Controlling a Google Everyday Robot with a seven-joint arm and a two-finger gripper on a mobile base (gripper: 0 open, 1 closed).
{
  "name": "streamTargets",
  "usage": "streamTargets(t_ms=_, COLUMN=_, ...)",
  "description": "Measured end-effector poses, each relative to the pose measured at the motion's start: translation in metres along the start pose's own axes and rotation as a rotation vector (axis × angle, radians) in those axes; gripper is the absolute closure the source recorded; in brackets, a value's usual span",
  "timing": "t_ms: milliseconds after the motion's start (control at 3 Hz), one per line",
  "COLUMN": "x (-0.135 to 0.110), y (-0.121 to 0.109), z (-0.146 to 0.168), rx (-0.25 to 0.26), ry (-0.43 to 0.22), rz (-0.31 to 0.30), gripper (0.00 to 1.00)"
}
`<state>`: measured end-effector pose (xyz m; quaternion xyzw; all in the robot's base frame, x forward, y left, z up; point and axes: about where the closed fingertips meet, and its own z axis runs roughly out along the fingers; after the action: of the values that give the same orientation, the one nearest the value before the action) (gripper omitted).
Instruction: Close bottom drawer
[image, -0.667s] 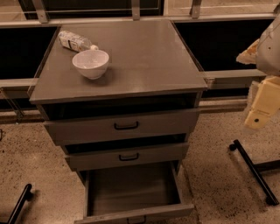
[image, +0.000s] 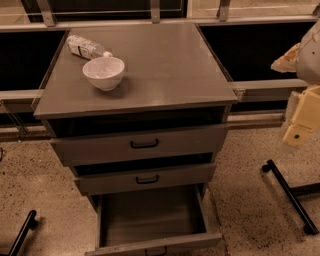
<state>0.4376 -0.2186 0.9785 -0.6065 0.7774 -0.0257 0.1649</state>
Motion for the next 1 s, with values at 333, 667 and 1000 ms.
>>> streamTargets(t_ms=333, x=0.013, y=0.008, z=0.052, rx=-0.09, ry=-0.082, rz=0.004, gripper=0.0)
streamTargets(t_ms=667, x=0.021, y=0.051, z=0.14, rx=-0.219, ry=-0.274, rz=0.137, gripper=0.0)
streamTargets(t_ms=1000, x=0.017, y=0.088, z=0.195, rx=-0.281, ry=-0.493, rz=0.223, gripper=0.0)
